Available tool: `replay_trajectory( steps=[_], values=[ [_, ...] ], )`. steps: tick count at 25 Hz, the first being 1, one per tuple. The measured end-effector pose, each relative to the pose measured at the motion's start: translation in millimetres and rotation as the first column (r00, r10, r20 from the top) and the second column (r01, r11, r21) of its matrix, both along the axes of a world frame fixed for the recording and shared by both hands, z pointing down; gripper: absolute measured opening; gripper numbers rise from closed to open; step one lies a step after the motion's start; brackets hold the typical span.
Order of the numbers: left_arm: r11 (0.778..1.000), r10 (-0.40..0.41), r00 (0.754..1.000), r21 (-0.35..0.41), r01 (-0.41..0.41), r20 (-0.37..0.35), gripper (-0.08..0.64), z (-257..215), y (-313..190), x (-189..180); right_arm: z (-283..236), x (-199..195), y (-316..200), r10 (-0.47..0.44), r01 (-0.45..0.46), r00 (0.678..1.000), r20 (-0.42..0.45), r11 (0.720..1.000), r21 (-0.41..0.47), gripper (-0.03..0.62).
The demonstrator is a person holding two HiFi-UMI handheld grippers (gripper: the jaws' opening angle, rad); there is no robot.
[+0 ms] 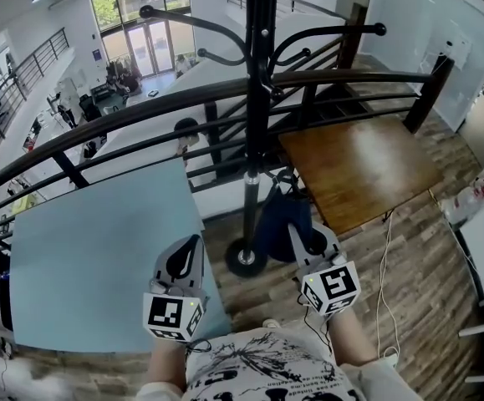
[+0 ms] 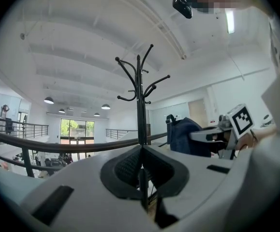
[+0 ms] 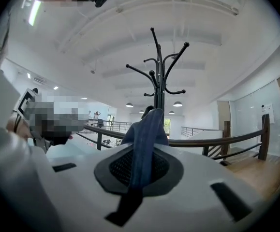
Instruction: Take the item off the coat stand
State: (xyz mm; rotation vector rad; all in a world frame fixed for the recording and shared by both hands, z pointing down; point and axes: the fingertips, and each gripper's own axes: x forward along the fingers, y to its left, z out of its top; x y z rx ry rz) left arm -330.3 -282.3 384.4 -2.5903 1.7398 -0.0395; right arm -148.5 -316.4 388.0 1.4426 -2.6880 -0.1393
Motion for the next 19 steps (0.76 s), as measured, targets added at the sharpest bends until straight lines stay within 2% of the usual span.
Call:
replay_trajectory(
  steps=[5, 12, 19],
  values=[
    [1.000, -0.014, 1.000, 0.001, 0.014, 0.004, 0.005, 4, -5, 4, -4, 4, -6, -0.012, 0.012, 1.000, -0.005, 1.000, 0.015, -0.003],
    [1.000, -0.019, 1.000, 0.013, 0.019, 0.013, 0.005, 0, -8, 16, -20, 10, -13, -0.049, 0.048, 0.998, 0.037, 0.998, 0.038, -0.003],
    [1.000, -0.013, 1.000, 0.015, 0.012, 0.026, 0.005, -5, -9, 20, -26, 7, -16, -0.054, 0.054, 0.998, 0.011, 0.997, 0.051, -0.003]
  ],
)
